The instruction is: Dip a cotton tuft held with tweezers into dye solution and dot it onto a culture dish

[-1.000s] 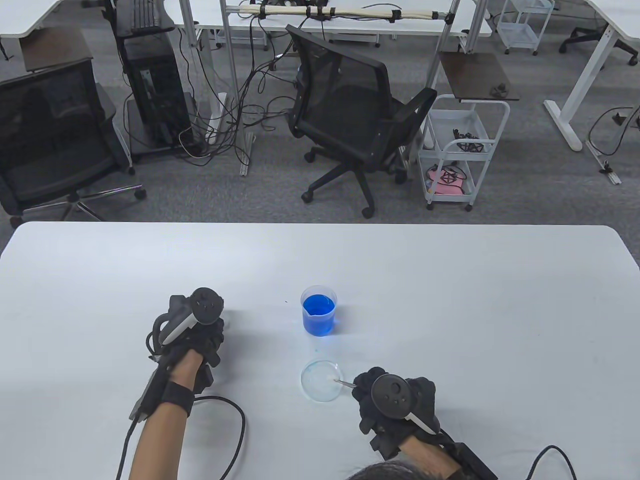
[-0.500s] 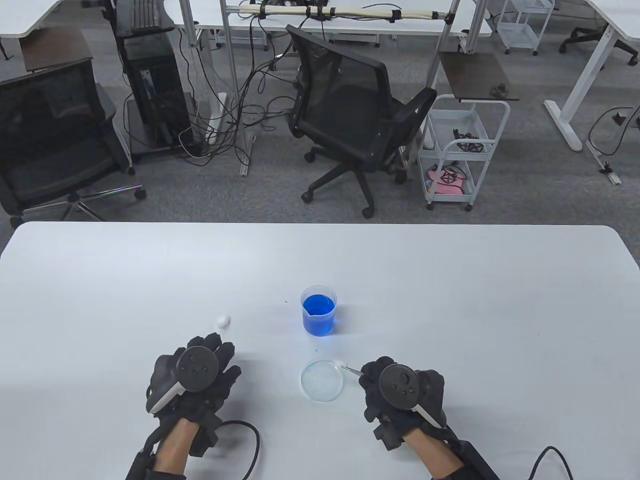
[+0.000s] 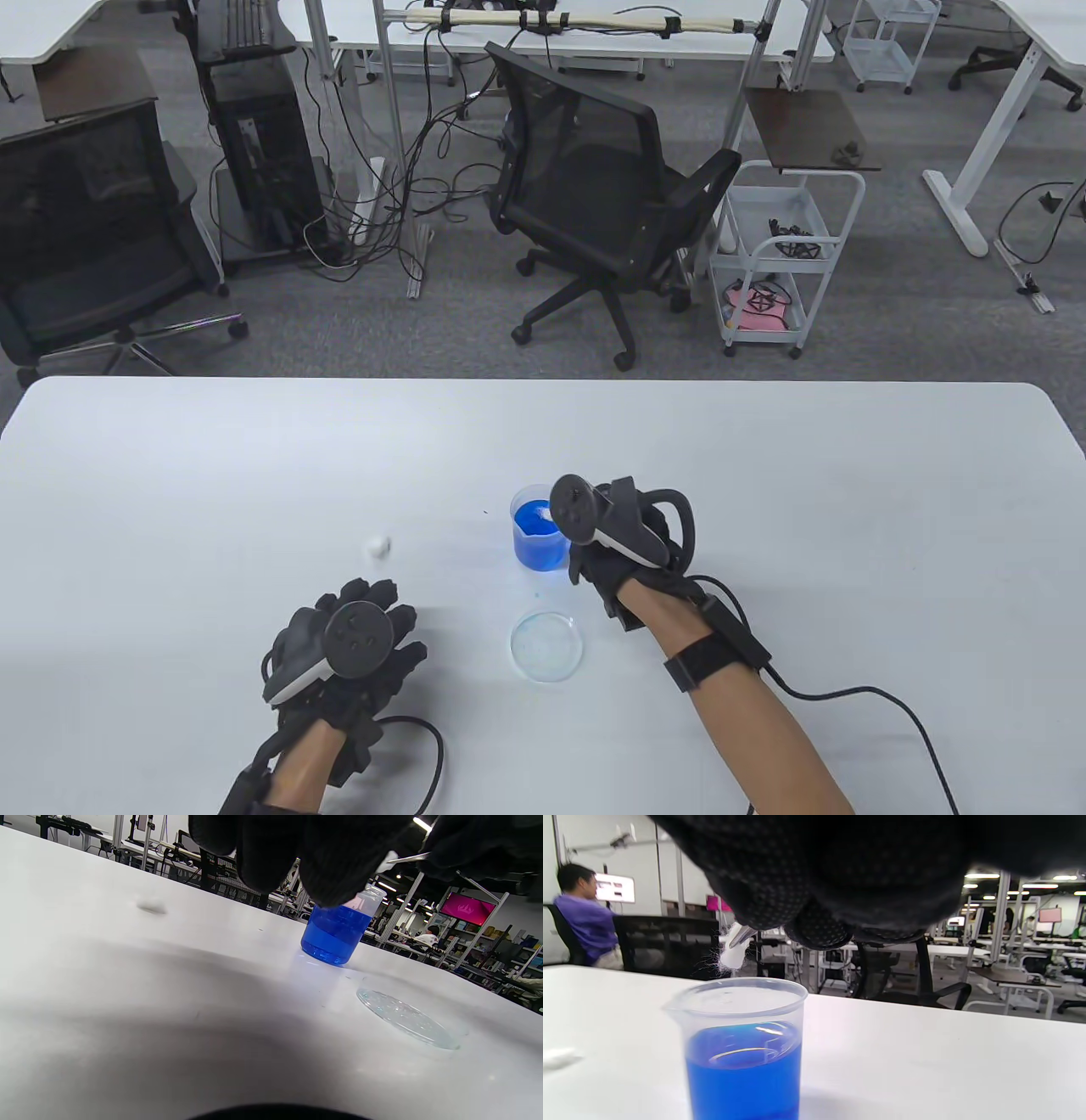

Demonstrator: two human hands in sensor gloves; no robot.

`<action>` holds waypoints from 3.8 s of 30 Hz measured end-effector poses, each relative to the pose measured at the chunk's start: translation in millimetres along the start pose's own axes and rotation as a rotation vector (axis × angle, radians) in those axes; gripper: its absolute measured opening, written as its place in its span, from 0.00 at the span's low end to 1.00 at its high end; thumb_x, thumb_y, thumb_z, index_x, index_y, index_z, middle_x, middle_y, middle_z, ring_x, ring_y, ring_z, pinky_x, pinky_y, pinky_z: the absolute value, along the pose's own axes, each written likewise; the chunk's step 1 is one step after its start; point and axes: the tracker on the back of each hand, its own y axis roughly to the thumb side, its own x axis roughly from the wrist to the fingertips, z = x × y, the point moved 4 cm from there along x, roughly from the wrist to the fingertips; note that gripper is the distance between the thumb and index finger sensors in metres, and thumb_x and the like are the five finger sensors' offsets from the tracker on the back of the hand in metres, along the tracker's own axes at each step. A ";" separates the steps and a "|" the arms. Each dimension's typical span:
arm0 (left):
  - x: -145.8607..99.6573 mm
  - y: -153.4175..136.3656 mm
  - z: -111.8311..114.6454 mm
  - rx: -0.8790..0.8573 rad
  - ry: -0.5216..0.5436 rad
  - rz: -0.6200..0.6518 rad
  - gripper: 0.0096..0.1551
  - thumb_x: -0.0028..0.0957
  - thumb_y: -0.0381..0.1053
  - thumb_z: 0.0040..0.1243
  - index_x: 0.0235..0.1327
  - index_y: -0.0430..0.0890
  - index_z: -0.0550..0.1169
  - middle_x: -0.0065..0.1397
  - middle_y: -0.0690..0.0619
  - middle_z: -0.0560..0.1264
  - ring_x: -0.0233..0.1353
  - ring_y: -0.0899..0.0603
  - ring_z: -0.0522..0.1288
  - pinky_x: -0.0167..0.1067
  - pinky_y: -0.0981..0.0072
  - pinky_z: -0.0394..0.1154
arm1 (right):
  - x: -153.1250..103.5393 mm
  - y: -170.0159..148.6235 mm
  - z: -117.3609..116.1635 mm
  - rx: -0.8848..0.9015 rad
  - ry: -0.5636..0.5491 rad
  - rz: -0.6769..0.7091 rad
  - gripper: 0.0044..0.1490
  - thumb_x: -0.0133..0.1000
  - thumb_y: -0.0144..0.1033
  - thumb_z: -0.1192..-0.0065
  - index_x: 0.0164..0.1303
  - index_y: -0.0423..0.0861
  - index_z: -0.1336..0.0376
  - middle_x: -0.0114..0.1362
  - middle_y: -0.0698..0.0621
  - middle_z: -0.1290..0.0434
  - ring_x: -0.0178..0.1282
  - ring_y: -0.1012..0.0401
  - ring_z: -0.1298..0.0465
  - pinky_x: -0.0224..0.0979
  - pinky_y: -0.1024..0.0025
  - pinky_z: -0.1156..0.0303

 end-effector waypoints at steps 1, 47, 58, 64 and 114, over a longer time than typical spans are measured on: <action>-0.3 -1.9 -0.3 -0.014 -0.001 -0.005 0.31 0.62 0.52 0.65 0.72 0.37 0.74 0.86 0.31 0.58 0.80 0.22 0.48 0.68 0.21 0.44 | 8.8 4.8 -5.3 -0.015 0.019 0.012 0.25 0.35 0.35 0.25 0.31 0.33 0.16 0.44 0.33 0.16 0.26 0.60 0.18 0.25 0.67 0.18; 18.5 18.5 20.6 -0.092 -0.065 0.048 0.33 0.65 0.52 0.61 0.77 0.38 0.68 0.86 0.30 0.56 0.80 0.21 0.46 0.68 0.21 0.42 | -128.6 9.9 -84.7 0.068 0.052 0.102 0.25 0.35 0.36 0.25 0.31 0.33 0.16 0.43 0.34 0.16 0.25 0.60 0.18 0.25 0.68 0.18; 71.9 65.0 78.5 -0.143 -0.278 0.096 0.39 0.66 0.55 0.58 0.85 0.49 0.55 0.89 0.34 0.39 0.80 0.23 0.34 0.66 0.20 0.35 | -127.0 13.6 -90.8 0.058 0.041 0.101 0.25 0.35 0.36 0.25 0.31 0.33 0.16 0.43 0.34 0.16 0.25 0.61 0.18 0.24 0.68 0.18; 74.2 62.8 88.5 -0.133 -0.294 0.081 0.39 0.66 0.55 0.58 0.85 0.49 0.56 0.89 0.34 0.41 0.80 0.23 0.35 0.66 0.20 0.35 | -120.3 12.6 -69.6 0.100 -0.039 0.081 0.25 0.35 0.36 0.25 0.31 0.33 0.16 0.43 0.34 0.16 0.25 0.61 0.18 0.24 0.68 0.18; 72.6 66.7 86.8 -0.142 -0.338 0.032 0.37 0.67 0.53 0.57 0.85 0.48 0.56 0.89 0.32 0.44 0.81 0.22 0.37 0.66 0.19 0.36 | -124.6 3.3 -96.3 -0.031 -0.005 0.028 0.25 0.35 0.36 0.25 0.30 0.33 0.16 0.42 0.34 0.16 0.24 0.61 0.18 0.24 0.68 0.18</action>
